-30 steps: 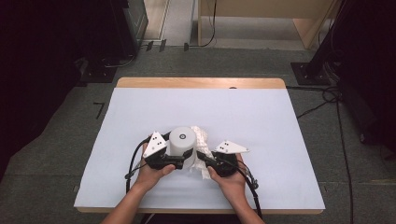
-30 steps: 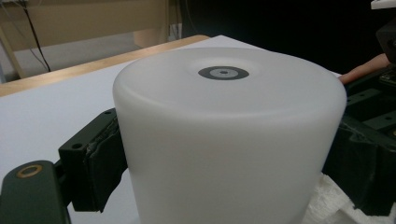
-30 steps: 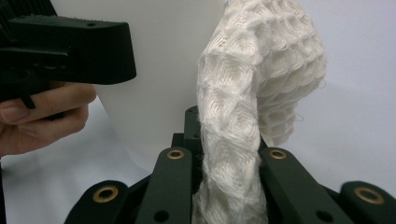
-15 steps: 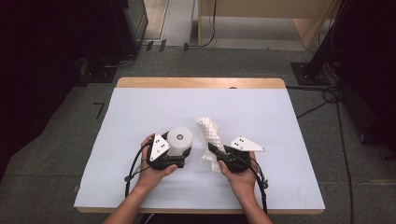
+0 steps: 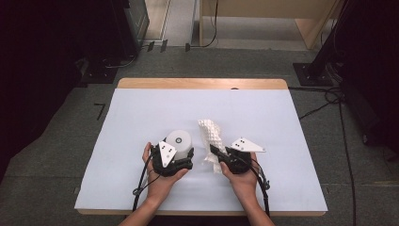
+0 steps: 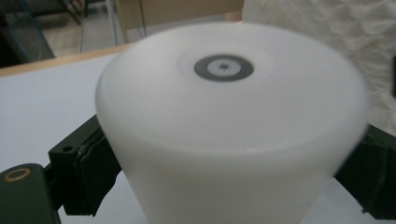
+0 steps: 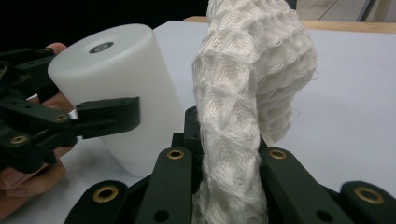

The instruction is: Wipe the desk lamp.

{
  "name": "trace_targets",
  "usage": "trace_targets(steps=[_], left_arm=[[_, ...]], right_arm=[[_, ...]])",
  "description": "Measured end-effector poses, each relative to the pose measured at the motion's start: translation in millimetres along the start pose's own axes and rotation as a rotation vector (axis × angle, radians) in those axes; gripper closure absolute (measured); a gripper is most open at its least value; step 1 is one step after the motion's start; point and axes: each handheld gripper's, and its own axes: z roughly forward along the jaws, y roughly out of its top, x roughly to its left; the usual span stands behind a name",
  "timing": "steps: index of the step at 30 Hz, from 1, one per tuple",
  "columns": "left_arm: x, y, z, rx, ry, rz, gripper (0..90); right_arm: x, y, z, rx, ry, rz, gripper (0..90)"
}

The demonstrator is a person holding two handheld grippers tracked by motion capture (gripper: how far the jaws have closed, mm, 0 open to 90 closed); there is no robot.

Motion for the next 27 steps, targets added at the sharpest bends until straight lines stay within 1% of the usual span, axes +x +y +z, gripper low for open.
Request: trace_targets(steps=[1,2,3,4,6,8,9,10,11,12,13,15,16,17,18,20,22,24,26,27], left_arm=[[1.8,0.2,-0.4,-0.001,-0.016,-0.006,8.0],[3.0,0.3,-0.5,-0.006,-0.018,-0.008,8.5],[5.6,0.3,-1.0,-0.004,-0.027,-0.001,8.7],[9.7,0.6,-1.3,-0.006,-0.05,0.001,8.8],[20.4,3.2,-3.0,-0.024,-0.109,-0.025,8.9],[33.1,8.2,-6.5,-0.063,-0.214,-0.051,8.9],[38.9,11.4,-8.0,-0.075,-0.276,-0.064,8.9],[45.1,14.7,-9.2,-0.078,-0.35,-0.068,8.9],[49.6,16.7,-11.9,-0.099,-0.407,-0.077,8.9],[53.1,18.1,-14.8,-0.124,-0.44,-0.075,8.9],[55.2,20.1,-16.8,-0.133,-0.47,-0.078,8.9],[57.3,22.0,-19.6,-0.151,-0.521,-0.078,9.0],[56.8,22.6,-19.8,-0.147,-0.54,-0.076,9.0],[55.5,23.1,-19.6,-0.139,-0.538,-0.063,9.0],[54.1,23.0,-18.9,-0.128,-0.536,-0.05,9.0],[52.1,21.9,-16.0,-0.098,-0.545,-0.037,9.1],[48.0,19.9,-12.1,-0.064,-0.533,-0.019,9.1],[41.4,17.5,-8.1,-0.029,-0.531,0.005,9.0],[34.9,15.5,-6.3,-0.014,-0.535,0.025,9.0],[33.5,15.3,-5.9,-0.014,-0.54,0.028,9.0]], right_arm=[[0.1,-0.9,0.9,0.003,-0.002,-0.002,79.9],[0.7,-1.6,1.7,0.007,-0.002,0.001,79.9],[1.1,-2.0,2.2,0.013,0.001,0.001,79.9],[1.2,-2.3,2.8,0.011,0.003,-0.001,79.9],[1.0,-2.2,3.1,0.012,0.004,-0.005,79.8],[1.7,-1.8,2.9,0.009,0.008,-0.001,79.8],[2.7,-1.5,2.6,0.007,0.012,0.001,79.8],[4.3,-1.2,2.4,0.005,0.016,-0.001,79.8],[6.5,-0.9,2.6,0.003,0.024,-0.001,79.8],[9.2,-1.0,3.2,0.006,0.044,0.005,79.9],[12.7,-1.1,4.5,0.01,0.059,0.002,79.9],[21.5,-1.8,8.0,0.021,0.077,-0.021,79.9],[25.8,-2.2,9.8,0.026,0.09,-0.03,79.8],[30.2,-2.3,11.2,0.028,0.096,-0.037,79.8],[33.6,-1.9,11.8,0.031,0.09,-0.047,79.8],[36.7,-0.2,10.5,0.028,0.096,-0.053,79.8],[37.5,3.1,7.1,0.01,0.101,-0.059,79.8],[38.8,8.3,2.5,-0.009,0.099,-0.071,79.8],[40.2,14.0,-2.8,-0.029,0.087,-0.085,79.8],[39.9,17.2,-6.3,-0.043,0.086,-0.09,79.8]])
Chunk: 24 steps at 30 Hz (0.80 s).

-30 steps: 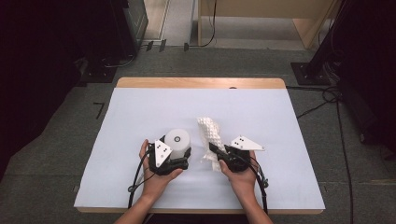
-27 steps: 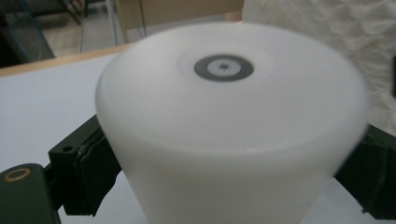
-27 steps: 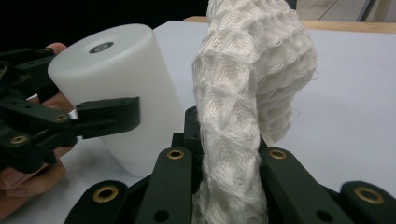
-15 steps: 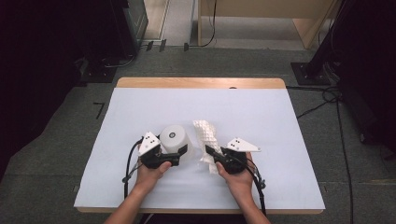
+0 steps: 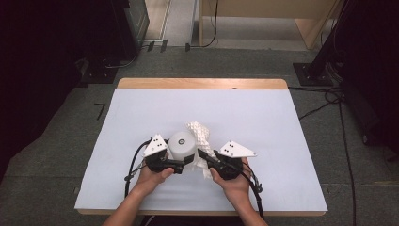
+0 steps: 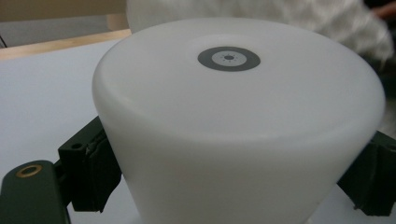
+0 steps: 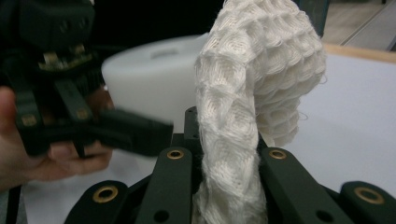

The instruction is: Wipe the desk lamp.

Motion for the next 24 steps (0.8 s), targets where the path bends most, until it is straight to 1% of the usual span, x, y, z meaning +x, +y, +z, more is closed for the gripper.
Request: trace_targets(steps=[2,4,6,8,10,12,14,15,19,20,22,24], left_arm=[[-1.7,0.7,0.6,0.001,-0.005,0.01,9.0],[-1.8,1.8,-0.2,-0.005,0.002,0.013,9.0],[0.6,3.0,-2.8,-0.018,0.019,-0.001,9.0],[4.8,4.7,-6.7,-0.034,0.036,-0.02,9.0],[8.5,6.3,-10.8,-0.048,0.04,-0.032,9.1],[10.0,7.0,-12.6,-0.053,0.045,-0.031,9.1],[9.6,6.8,-11.9,-0.051,0.049,-0.028,9.1],[8.7,6.2,-10.4,-0.042,0.052,-0.022,9.1],[1.6,2.8,-1.6,0.008,0.047,0.003,9.1],[-0.9,2.2,0.5,0.014,0.046,0.001,9.1],[-4.7,2.5,2.2,0.017,0.048,0.016,9.0],[-5.2,4.0,1.4,0.009,0.046,0.015,9.1]], right_arm=[[-1.0,2.9,-3.6,-0.015,0.002,-0.001,79.8],[-2.5,2.2,-3.5,-0.012,0.003,-0.008,79.8],[-3.4,-4.1,2.2,0.025,-0.01,-0.022,79.8],[-5.3,-15.2,11.1,0.067,-0.008,-0.008,79.8],[-5.4,-25.2,19.4,0.109,-0.009,0.004,79.8],[-4.5,-28.9,23.5,0.122,-0.005,0.012,79.8],[-3.2,-26.2,23.3,0.116,-0.008,0.002,79.9],[-3.0,-23.8,21.8,0.105,-0.004,0.002,79.9],[-2.8,-11.7,11.4,0.056,-0.007,0.002,79.9],[-3.6,-9.0,8.7,0.042,-0.008,0.002,79.9],[-4.8,-5.3,3.6,0.024,-0.009,0.009,80.1],[-6.0,-4.5,1.2,0.019,-0.006,0.005,80.1]])
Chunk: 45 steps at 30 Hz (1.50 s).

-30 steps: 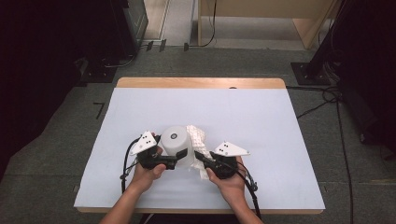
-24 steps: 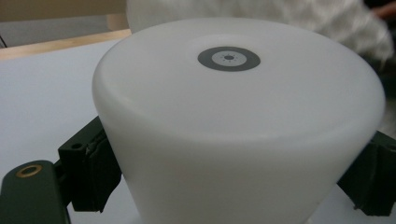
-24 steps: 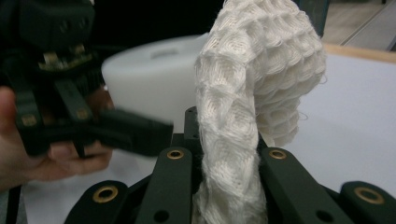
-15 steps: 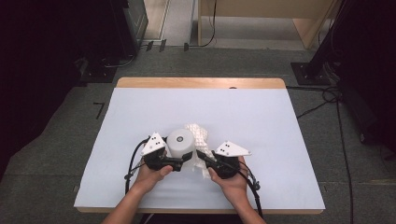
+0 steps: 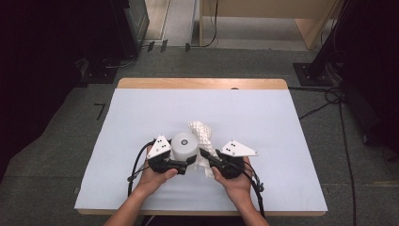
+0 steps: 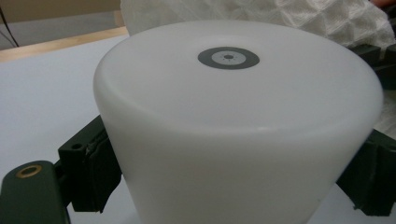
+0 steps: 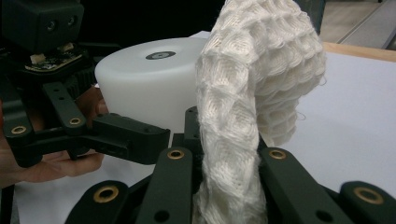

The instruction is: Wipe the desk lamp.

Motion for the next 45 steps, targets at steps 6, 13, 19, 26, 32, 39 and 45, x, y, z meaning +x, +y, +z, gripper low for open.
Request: trace_targets(steps=[6,13,19,26,32,39,45], left_arm=[[6.9,4.6,-7.6,-0.046,0.027,-0.025,9.1],[6.6,-0.9,0.0,-0.035,0.179,0.011,9.0],[11.0,-9.1,3.9,-0.019,0.283,0.04,8.9],[9.0,-16.0,7.9,0.013,0.273,0.067,8.8],[11.5,-20.5,2.7,0.006,0.27,0.035,8.6],[2.8,-14.7,2.4,0.018,0.343,0.001,3.2],[-9.8,-15.5,6.6,0.019,0.445,-0.029,8.3]], right_arm=[[-2.2,-13.7,14.1,0.071,0.01,0.016,80.0],[-10.1,-13.0,10.5,0.057,-0.024,0.026,80.0],[-22.3,-10.0,0.3,0.024,-0.067,0.053,80.0],[-25.8,-12.2,-0.2,0.024,-0.079,0.059,80.0],[-27.7,-12.2,-1.7,0.019,-0.083,0.064,79.9],[-30.3,-12.5,-2.9,0.016,-0.088,0.075,79.8],[-30.0,-14.2,-1.1,0.023,-0.085,0.078,79.7]])
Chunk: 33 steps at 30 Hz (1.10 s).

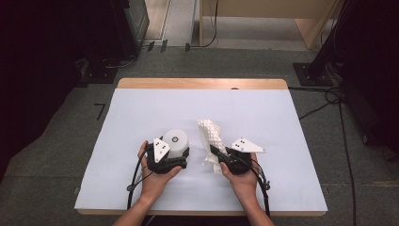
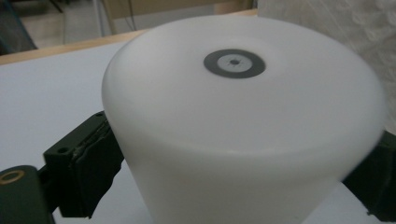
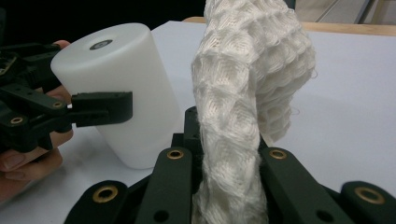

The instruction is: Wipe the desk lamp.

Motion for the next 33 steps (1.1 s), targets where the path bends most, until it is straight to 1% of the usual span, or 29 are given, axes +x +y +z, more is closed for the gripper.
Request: trace_targets(steps=[1,2,6,9,11,13,14,15,16,18,20,21,24,27,29,31,33], left_arm=[[-1.1,-0.1,0.1,-0.002,0.001,0.013,8.6],[-0.3,-0.2,-0.2,-0.006,-0.011,0.019,8.7],[10.8,1.1,0.1,-0.011,-0.073,-0.004,8.9],[20.3,5.4,-3.3,-0.048,-0.17,-0.048,8.9],[25.0,9.4,-5.5,-0.069,-0.26,-0.069,8.9],[27.8,12.1,-7.7,-0.087,-0.342,-0.1,9.0],[28.1,13.2,-8.2,-0.087,-0.381,-0.108,9.0],[26.6,13.9,-8.7,-0.09,-0.413,-0.106,9.0],[24.9,14.1,-9.0,-0.088,-0.418,-0.092,9.0],[19.6,14.2,-8.3,-0.073,-0.415,-0.053,9.0],[16.3,13.1,-6.6,-0.057,-0.428,-0.042,9.0],[14.7,12.5,-5.4,-0.047,-0.429,-0.035,9.0],[7.6,10.8,-3.1,-0.027,-0.42,0.003,9.0],[3.4,10.3,-1.9,-0.02,-0.419,0.016,9.0],[2.7,11.3,-2.5,-0.026,-0.42,0.018,9.0],[4.5,13.3,-4.2,-0.036,-0.421,0.017,9.0],[8.9,15.6,-6.7,-0.056,-0.426,0.006,9.0]], right_arm=[[0.0,-0.3,0.4,0.0,-0.001,-0.002,79.6],[0.4,-0.7,0.6,0.002,0.001,0.002,79.6],[2.8,-3.3,4.4,0.014,0.012,0.006,79.6],[6.4,-4.9,8.2,0.021,0.023,0.0,79.6],[9.5,-5.7,10.3,0.028,0.029,-0.008,79.6],[13.1,-7.1,13.3,0.034,0.039,-0.012,79.6],[15.1,-7.9,14.9,0.038,0.044,-0.018,79.6],[17.1,-8.7,16.3,0.043,0.048,-0.022,79.6],[19.9,-9.3,17.9,0.049,0.056,-0.027,79.7],[23.0,-9.2,18.3,0.052,0.054,-0.039,79.7],[23.2,-7.4,16.3,0.042,0.064,-0.035,79.8],[22.9,-5.9,14.3,0.037,0.067,-0.029,79.8],[22.8,1.3,7.8,0.008,0.073,-0.035,79.8],[22.9,8.7,0.8,-0.023,0.075,-0.039,79.8],[23.1,12.1,-2.4,-0.036,0.08,-0.04,79.8],[22.8,12.0,-2.3,-0.034,0.083,-0.042,79.8],[22.2,8.8,1.2,-0.015,0.084,-0.043,79.8]])
